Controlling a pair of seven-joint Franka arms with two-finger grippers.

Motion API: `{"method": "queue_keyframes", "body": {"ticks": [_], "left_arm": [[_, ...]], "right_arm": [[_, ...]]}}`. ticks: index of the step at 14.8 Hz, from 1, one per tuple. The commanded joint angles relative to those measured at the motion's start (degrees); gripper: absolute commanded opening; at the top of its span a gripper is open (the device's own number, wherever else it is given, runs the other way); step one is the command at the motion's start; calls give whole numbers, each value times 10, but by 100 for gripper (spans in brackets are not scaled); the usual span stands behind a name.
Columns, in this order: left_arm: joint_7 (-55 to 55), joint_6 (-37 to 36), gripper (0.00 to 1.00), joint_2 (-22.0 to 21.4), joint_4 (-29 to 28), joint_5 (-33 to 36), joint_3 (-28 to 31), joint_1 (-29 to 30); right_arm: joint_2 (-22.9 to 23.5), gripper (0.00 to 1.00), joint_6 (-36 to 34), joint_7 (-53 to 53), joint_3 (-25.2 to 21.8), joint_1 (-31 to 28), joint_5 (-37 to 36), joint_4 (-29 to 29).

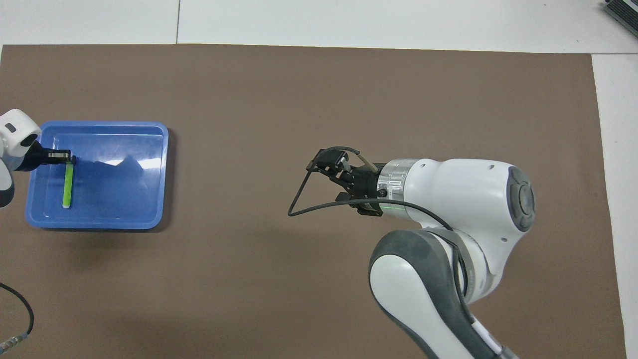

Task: Transfer and insert pens with both arms
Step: 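Lift the green pen with the left gripper while the right gripper returns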

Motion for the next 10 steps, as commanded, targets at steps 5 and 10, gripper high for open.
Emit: {"method": "queue_keyframes", "body": {"ticks": [5, 10], "left_arm": [[-1, -56, 0, 6, 34, -38, -3, -2], [-79, -121, 0, 1, 65, -84, -7, -8]], "right_arm": [[19, 100, 37, 7, -1, 17, 16, -1], [19, 100, 37, 7, -2, 16, 16, -1]]}}
